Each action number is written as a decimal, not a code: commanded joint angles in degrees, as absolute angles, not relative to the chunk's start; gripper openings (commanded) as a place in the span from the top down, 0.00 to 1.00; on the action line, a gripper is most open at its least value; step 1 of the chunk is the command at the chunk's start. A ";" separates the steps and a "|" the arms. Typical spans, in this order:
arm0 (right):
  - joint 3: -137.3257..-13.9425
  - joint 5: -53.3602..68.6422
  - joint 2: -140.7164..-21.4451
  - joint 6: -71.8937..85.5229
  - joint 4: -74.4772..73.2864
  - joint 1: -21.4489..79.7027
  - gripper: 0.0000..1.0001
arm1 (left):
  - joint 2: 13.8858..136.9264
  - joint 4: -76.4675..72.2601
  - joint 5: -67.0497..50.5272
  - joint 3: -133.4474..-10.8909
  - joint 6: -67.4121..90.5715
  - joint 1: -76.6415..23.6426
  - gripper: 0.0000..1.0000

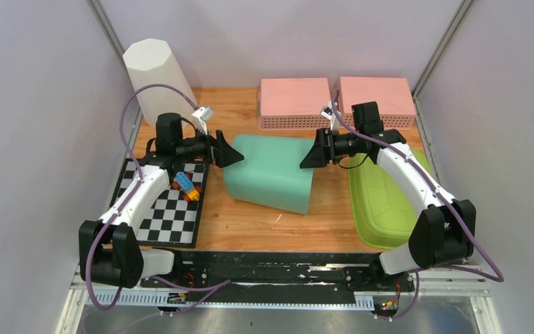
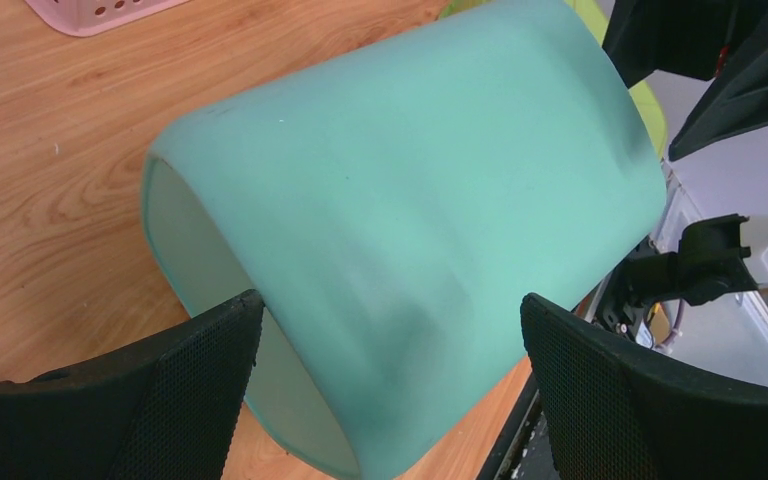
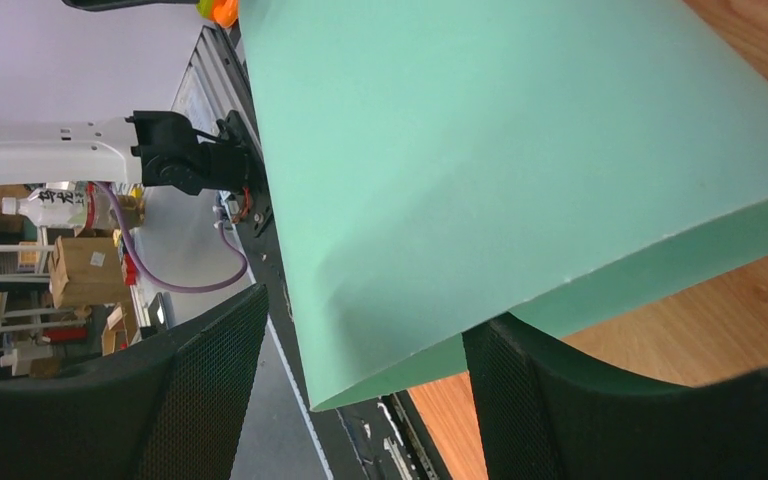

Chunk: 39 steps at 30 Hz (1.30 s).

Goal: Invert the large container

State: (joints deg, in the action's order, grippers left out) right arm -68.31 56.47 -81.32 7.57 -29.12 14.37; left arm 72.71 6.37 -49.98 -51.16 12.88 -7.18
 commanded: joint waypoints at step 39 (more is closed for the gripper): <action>-75.40 51.22 -87.09 0.72 -34.45 19.09 0.25 | 68.27 15.31 -45.49 -58.98 14.67 -6.51 0.00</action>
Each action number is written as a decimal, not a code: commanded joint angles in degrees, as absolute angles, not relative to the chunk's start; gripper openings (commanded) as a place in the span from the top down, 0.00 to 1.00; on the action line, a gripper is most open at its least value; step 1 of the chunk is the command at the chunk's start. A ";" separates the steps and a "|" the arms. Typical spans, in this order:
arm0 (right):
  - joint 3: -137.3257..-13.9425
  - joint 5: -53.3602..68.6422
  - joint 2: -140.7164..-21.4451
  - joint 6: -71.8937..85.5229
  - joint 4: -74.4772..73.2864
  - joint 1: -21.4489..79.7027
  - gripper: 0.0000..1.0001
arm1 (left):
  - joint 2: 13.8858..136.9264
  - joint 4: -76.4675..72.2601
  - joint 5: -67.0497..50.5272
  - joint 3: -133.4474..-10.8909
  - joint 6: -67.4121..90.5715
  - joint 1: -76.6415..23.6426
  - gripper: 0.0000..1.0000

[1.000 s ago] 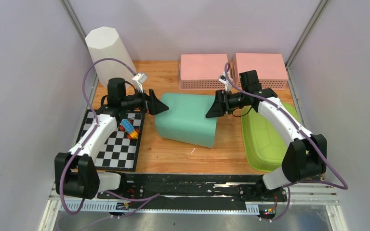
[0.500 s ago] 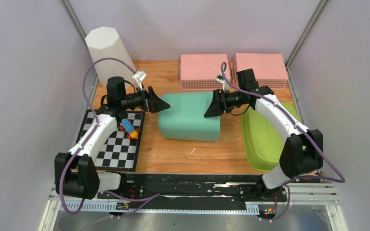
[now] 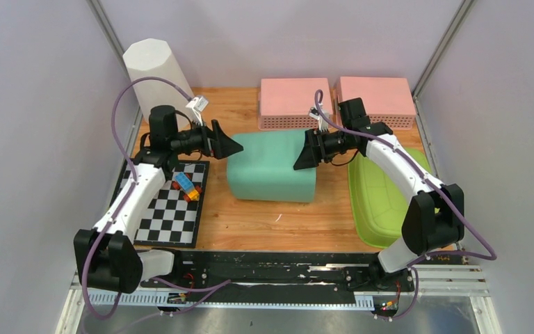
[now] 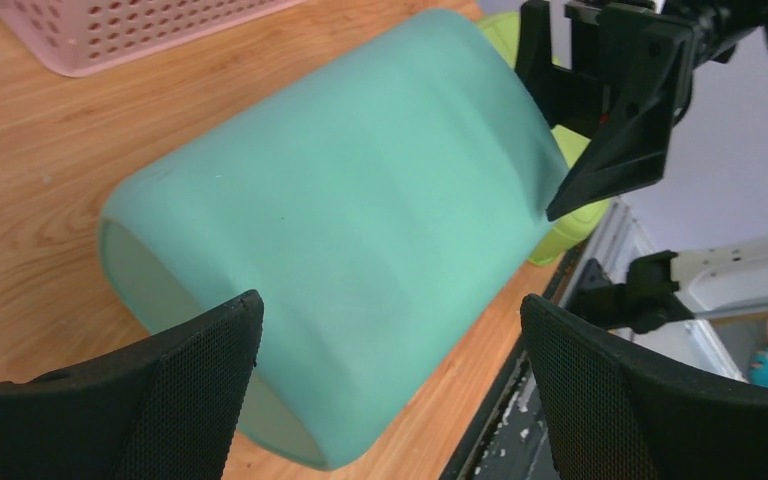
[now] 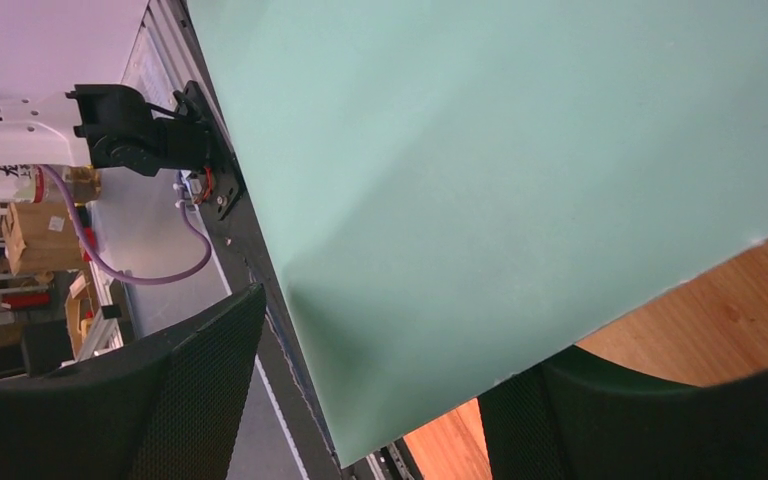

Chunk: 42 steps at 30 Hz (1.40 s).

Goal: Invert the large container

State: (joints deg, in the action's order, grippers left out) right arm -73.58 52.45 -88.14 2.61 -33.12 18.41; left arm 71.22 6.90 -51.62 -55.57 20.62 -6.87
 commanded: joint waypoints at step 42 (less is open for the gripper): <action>-78.91 53.64 -90.29 1.24 -35.07 19.76 0.17 | 74.53 -2.67 -58.53 -55.62 32.86 -8.59 0.00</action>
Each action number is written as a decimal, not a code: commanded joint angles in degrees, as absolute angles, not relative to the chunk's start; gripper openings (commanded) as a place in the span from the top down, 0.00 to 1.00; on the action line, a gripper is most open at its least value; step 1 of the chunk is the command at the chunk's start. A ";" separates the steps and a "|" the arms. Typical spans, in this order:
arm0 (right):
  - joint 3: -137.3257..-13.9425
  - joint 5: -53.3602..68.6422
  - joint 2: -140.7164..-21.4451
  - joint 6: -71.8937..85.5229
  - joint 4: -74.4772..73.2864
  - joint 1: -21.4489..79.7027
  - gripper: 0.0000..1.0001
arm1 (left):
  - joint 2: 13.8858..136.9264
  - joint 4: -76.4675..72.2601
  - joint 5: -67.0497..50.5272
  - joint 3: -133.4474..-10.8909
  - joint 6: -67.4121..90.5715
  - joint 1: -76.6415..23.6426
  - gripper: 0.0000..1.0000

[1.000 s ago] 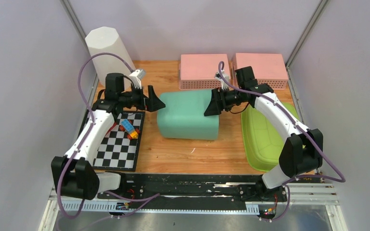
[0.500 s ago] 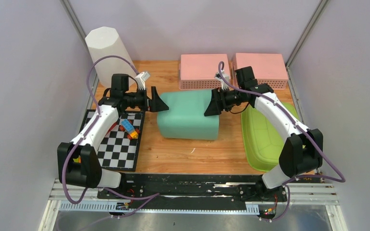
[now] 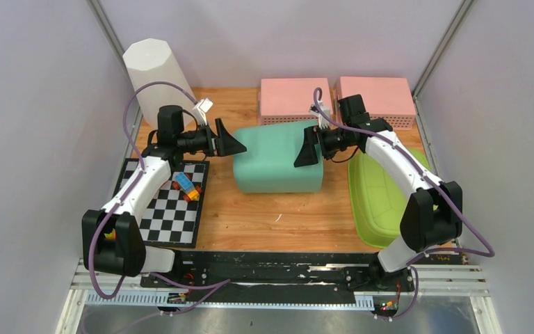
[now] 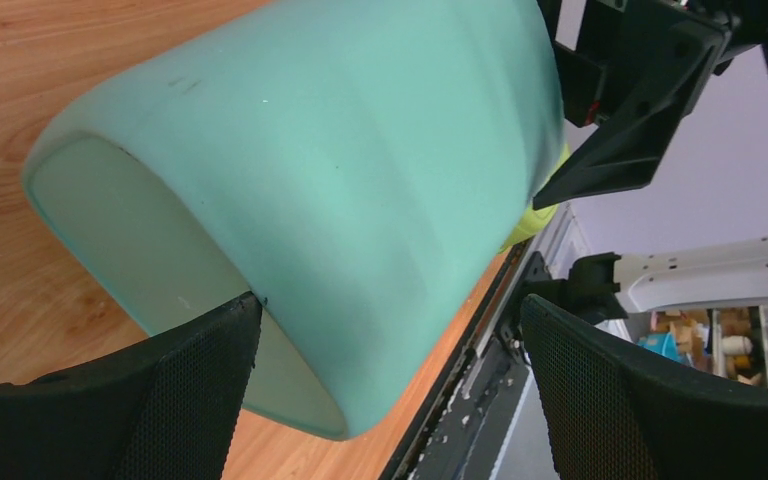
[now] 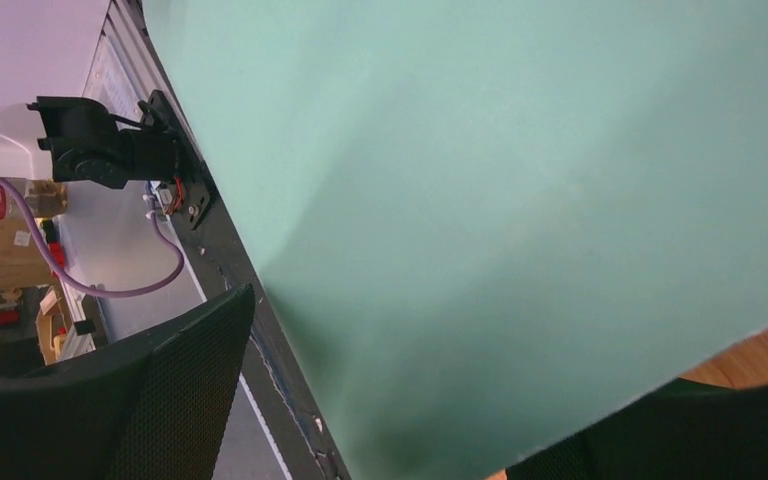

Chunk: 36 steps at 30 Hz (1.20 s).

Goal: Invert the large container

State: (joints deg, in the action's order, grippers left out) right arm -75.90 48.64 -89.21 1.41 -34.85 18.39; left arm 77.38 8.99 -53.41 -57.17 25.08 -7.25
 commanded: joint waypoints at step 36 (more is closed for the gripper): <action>-78.12 73.67 -102.69 20.79 -16.40 25.70 0.03 | 63.79 3.47 -49.11 -60.31 35.86 -9.32 0.00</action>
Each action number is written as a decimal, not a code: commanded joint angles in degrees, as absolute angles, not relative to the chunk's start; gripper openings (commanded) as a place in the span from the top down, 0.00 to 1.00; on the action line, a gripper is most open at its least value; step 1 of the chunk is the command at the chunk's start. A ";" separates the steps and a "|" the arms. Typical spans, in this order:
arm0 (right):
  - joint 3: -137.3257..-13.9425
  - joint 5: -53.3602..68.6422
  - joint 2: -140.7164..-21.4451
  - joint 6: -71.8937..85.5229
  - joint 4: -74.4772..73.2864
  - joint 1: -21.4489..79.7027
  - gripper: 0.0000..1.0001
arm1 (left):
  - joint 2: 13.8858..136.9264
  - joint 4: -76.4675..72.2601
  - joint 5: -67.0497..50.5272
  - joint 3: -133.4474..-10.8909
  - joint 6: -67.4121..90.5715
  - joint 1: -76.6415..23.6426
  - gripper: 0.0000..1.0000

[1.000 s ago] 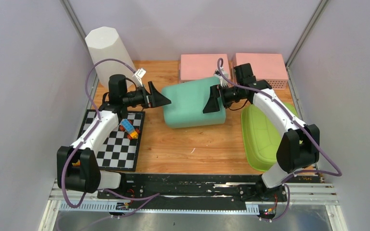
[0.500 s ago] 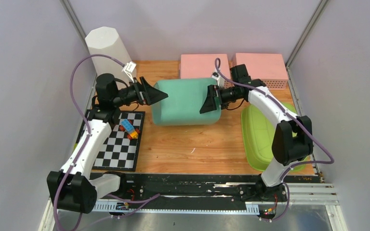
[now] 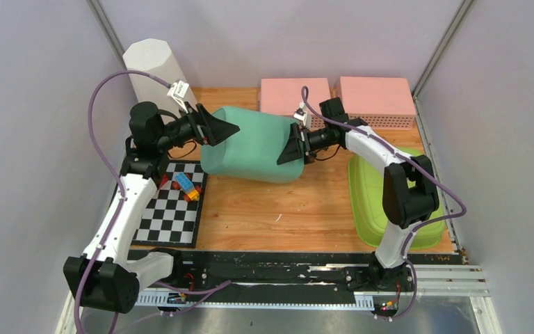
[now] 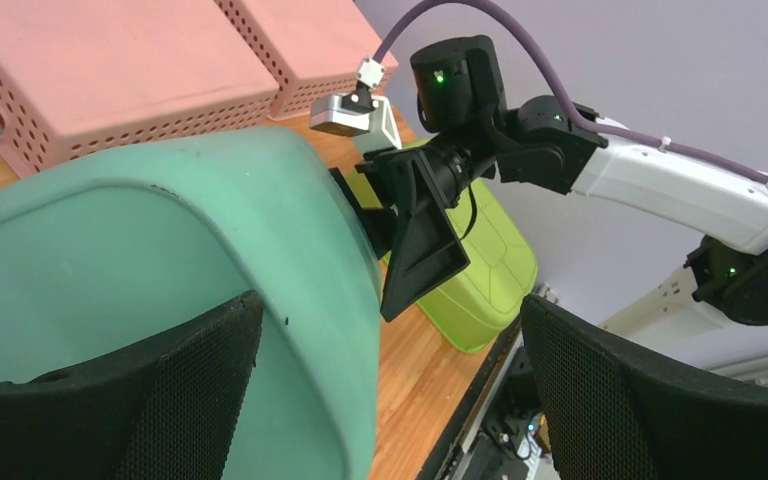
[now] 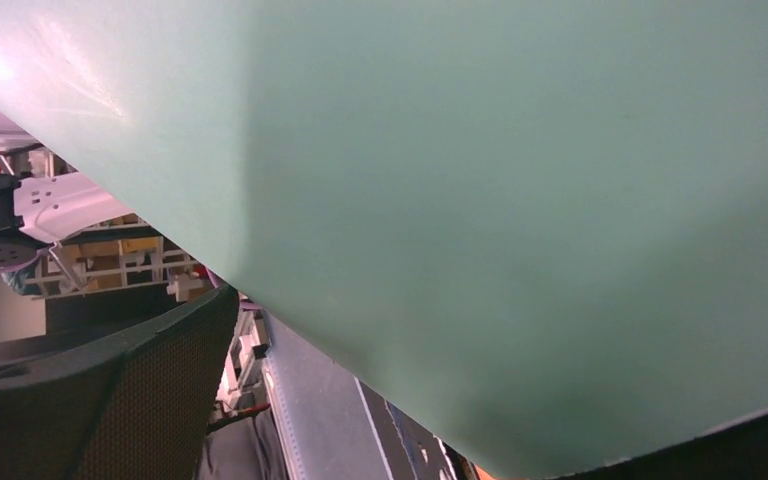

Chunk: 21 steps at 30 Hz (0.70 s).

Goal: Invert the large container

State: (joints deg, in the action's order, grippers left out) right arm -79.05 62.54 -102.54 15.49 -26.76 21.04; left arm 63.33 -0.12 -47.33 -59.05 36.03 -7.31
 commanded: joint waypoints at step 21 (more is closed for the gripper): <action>-74.29 71.40 -106.11 25.92 -6.42 25.22 0.00 | 67.13 4.31 -44.42 -65.11 35.56 -9.44 0.00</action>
